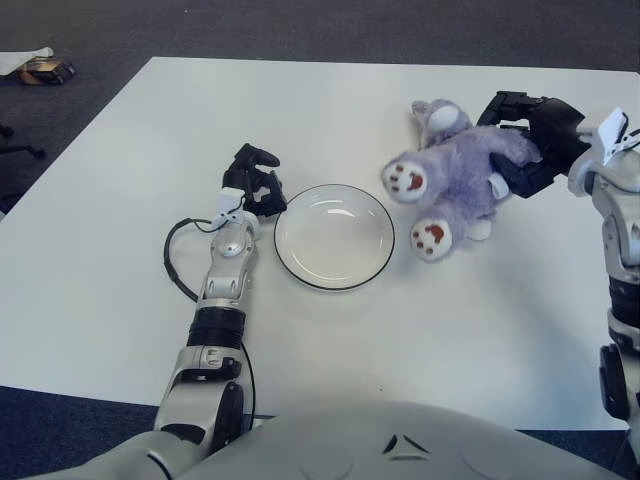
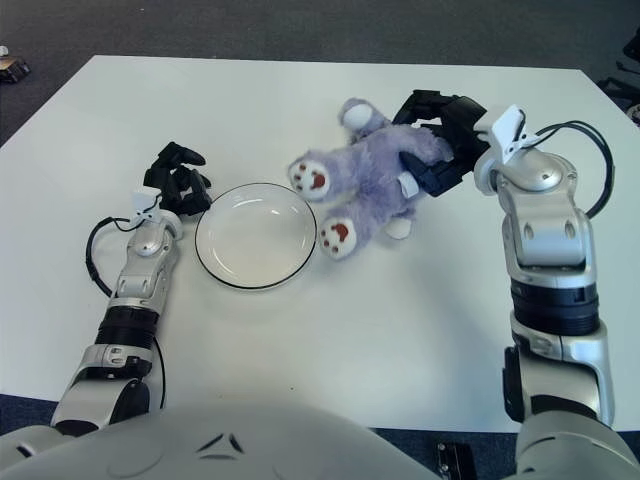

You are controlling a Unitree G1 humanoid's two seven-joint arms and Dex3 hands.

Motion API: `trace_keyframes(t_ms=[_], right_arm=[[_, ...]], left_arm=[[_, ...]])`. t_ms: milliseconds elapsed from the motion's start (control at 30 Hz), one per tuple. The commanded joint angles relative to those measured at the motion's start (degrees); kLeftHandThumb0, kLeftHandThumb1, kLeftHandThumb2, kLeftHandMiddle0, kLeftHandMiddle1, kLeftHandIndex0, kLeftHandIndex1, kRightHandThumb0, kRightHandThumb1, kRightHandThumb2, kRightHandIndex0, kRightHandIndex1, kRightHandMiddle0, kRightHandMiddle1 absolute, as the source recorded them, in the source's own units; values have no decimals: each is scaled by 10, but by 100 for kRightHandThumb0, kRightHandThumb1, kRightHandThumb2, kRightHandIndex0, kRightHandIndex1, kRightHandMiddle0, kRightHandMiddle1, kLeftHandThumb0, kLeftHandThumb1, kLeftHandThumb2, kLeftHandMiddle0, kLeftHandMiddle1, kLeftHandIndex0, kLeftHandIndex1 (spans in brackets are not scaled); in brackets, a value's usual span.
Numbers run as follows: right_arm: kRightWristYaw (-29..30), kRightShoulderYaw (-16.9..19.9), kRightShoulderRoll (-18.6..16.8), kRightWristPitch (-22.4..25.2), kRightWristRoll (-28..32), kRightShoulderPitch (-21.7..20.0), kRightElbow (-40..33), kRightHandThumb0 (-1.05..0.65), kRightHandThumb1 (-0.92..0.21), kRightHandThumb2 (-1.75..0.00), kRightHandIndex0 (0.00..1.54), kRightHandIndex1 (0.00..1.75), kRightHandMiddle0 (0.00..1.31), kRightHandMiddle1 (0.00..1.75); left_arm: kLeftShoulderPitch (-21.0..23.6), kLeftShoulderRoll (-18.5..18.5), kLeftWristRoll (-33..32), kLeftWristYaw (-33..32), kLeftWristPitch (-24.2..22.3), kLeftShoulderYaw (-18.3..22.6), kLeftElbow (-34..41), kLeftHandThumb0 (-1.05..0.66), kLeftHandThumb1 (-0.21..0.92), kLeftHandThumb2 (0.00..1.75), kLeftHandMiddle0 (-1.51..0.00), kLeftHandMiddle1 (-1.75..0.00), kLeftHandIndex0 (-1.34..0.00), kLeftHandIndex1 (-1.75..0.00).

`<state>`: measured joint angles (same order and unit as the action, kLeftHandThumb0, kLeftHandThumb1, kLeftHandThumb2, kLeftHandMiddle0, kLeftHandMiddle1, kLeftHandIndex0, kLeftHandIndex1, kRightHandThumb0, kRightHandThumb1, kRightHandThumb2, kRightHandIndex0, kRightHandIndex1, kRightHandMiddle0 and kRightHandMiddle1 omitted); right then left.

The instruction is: Put the doll into the plate.

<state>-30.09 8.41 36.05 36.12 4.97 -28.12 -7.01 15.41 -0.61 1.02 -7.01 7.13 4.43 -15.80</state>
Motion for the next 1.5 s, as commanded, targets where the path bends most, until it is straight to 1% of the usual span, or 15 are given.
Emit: trace_keyframes(t_ms=[0, 100, 233, 333, 467, 500, 533, 633, 733, 900, 1100, 1167, 1333, 1367, 1467], right_arm=[[-3, 30, -22, 3, 37, -37, 114, 0, -5, -159, 86, 163, 58, 175], [-7, 45, -31, 27, 65, -57, 151, 0, -5, -158, 86, 162, 58, 175], [9, 56, -36, 78, 85, -68, 160, 0, -6, -158, 85, 163, 57, 175], [18, 60, -39, 99, 94, -73, 168, 0, -6, -157, 86, 161, 57, 175], [36, 69, -46, 126, 104, -83, 186, 0, -6, -160, 83, 169, 56, 175], [42, 72, -49, 133, 108, -86, 191, 0, -7, -158, 83, 168, 55, 175], [46, 74, -51, 137, 110, -88, 193, 0, -9, -152, 86, 157, 55, 175], [56, 77, -57, 141, 116, -92, 201, 0, -13, -143, 88, 144, 53, 175], [71, 81, -67, 144, 118, -95, 206, 0, -18, -137, 87, 139, 51, 175], [86, 82, -79, 144, 123, -97, 207, 0, -21, -132, 86, 137, 49, 175], [104, 83, -108, 135, 132, -101, 215, 0, -22, -132, 85, 137, 48, 175], [109, 80, -115, 136, 133, -102, 214, 0, -22, -132, 85, 138, 48, 175], [115, 72, -124, 145, 132, -102, 208, 0, -21, -133, 84, 141, 47, 175], [117, 66, -126, 150, 130, -102, 204, 0, -21, -134, 83, 144, 47, 175], [120, 52, -130, 157, 126, -101, 198, 0, -21, -138, 80, 153, 45, 175]], left_arm=[[-24, 2, 5, -4, -1, -1, -19, -1, 25, 140, -55, -175, -54, -175], [-24, 0, 5, -2, 2, -1, -21, -1, 25, 140, -55, -175, -54, -175], [-22, -2, 4, 1, 8, 0, -27, -1, 25, 140, -55, -175, -54, -175], [-22, -3, 3, 2, 10, 1, -29, -1, 25, 140, -55, -175, -54, -175], [-23, -5, 1, 5, 11, 2, -30, -1, 25, 140, -55, -175, -54, -175], [-24, -6, 0, 5, 11, 2, -30, -1, 25, 140, -55, -175, -54, -175], [-24, -7, -1, 6, 11, 2, -31, -1, 25, 140, -55, -175, -54, -175], [-24, -9, -3, 8, 14, 4, -34, -1, 25, 140, -55, -175, -54, -175], [-23, -13, 3, 4, 23, 4, -40, -1, 25, 140, -55, -175, -54, -175], [-21, -21, 14, -1, 40, 1, -51, -1, 25, 141, -55, -175, -54, -175], [-20, -45, 68, -13, 90, -23, -75, -1, 25, 141, -55, -175, -54, -175], [-19, -56, 93, -22, 112, -33, -86, -1, 19, 145, -66, -175, -57, -167], [-13, -73, 128, -41, 150, -48, -108, -1, 16, 149, -75, -175, -53, -166], [-10, -82, 144, -48, 163, -55, -113, -1, 23, 141, -70, -174, -46, -169], [4, -98, 174, -62, 179, -68, -117, -1, 40, 118, -60, -162, -37, -173]])
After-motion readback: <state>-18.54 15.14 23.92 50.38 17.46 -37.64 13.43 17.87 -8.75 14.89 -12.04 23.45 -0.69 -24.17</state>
